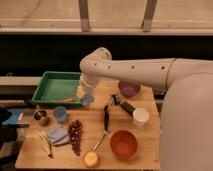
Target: Place sponge in metal cup
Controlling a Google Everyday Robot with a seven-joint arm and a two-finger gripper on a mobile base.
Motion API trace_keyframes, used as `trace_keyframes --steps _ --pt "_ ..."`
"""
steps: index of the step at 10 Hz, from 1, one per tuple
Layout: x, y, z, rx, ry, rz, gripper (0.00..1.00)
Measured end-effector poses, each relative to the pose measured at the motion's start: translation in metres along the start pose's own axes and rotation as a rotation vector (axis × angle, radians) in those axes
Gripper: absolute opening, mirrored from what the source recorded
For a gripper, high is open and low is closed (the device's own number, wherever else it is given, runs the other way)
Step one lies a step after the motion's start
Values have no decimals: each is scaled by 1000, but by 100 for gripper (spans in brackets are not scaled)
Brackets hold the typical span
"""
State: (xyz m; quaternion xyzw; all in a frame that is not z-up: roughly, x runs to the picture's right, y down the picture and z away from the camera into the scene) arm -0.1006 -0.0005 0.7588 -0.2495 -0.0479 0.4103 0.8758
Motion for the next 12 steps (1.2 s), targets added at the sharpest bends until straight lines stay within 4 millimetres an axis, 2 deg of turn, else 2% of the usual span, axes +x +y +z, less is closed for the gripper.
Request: trace_keyframes --steps 3,5,6,12 --pt "-43 30 1 -14 -44 -94 0" --pt "-74 64 4 -37 -62 -184 0" --pt "-79 75 4 -46 -62 -205 0" --pt "-74 69 6 -47 -51 -203 0"
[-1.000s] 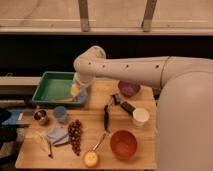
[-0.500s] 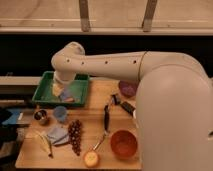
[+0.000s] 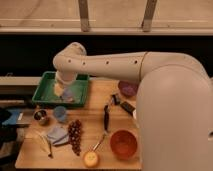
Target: Place sponge in metal cup
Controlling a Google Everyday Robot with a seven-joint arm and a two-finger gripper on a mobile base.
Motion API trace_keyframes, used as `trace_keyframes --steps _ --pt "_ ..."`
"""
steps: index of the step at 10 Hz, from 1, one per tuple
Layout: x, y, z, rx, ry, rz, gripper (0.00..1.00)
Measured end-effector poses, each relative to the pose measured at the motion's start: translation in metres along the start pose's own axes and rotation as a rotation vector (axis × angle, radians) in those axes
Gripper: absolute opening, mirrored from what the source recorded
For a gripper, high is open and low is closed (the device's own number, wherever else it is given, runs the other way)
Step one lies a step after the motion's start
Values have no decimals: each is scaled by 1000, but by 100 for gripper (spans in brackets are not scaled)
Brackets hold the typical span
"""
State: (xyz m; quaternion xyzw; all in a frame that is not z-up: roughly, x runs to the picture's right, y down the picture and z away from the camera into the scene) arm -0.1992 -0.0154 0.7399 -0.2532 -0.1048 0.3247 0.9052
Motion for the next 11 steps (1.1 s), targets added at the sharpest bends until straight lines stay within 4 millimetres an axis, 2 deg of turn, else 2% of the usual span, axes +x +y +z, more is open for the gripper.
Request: trace_keyframes --steps 2,3,6,9,11 --pt "4 12 10 -27 2 -30 0" --pt "-2 22 17 -43 0 -54 0" --pt "-35 57 45 -107 -18 -113 0" --pt "-54 79 62 -161 -45 -148 0" --pt "-73 99 78 -208 -56 -179 0"
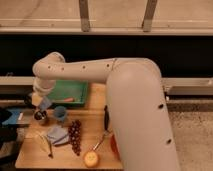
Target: Place sponge in metal cup
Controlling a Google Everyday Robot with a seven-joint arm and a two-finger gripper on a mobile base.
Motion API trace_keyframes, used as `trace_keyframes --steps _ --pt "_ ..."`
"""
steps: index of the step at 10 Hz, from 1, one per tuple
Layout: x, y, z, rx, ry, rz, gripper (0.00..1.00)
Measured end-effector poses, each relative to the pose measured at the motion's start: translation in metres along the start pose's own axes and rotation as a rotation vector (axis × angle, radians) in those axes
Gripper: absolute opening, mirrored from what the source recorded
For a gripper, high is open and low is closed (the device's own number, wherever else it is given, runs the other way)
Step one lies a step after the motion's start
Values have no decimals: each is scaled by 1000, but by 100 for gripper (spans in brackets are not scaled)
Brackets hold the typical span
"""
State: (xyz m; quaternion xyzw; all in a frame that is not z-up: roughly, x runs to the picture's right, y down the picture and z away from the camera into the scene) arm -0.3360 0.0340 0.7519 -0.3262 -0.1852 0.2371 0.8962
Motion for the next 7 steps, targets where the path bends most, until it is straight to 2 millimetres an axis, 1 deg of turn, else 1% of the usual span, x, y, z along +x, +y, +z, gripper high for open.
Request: trace_keyframes --steps 2,3,4,5,7 --pt "-13 9 20 -49 -3 -23 0" --pt "-15 11 24 -59 -3 -27 0" --pt "-21 18 36 -88 0 -37 0" --pt "-22 23 44 -110 6 -40 0" --pt "-13 25 56 -123 41 -36 0"
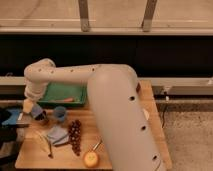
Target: Place sponge in metal cup
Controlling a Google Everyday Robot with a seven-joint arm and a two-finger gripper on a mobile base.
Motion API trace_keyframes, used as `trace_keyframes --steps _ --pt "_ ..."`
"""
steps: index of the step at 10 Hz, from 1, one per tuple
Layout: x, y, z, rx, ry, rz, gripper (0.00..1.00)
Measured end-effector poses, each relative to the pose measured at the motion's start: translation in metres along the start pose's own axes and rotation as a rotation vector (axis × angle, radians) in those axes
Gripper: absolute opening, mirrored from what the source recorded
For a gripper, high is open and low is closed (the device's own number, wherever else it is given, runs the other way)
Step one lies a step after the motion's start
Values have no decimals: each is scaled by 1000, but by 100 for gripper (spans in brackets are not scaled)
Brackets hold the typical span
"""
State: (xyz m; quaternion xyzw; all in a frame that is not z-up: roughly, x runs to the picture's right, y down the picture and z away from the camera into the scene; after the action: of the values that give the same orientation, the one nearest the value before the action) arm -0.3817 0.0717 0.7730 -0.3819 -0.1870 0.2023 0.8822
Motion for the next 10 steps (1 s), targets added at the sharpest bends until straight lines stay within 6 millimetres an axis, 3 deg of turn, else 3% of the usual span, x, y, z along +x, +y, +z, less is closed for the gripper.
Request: trace_keyframes --steps 4,10 --pt "18 -4 6 10 57 48 0" --pt "35 -13 -6 56 100 83 0"
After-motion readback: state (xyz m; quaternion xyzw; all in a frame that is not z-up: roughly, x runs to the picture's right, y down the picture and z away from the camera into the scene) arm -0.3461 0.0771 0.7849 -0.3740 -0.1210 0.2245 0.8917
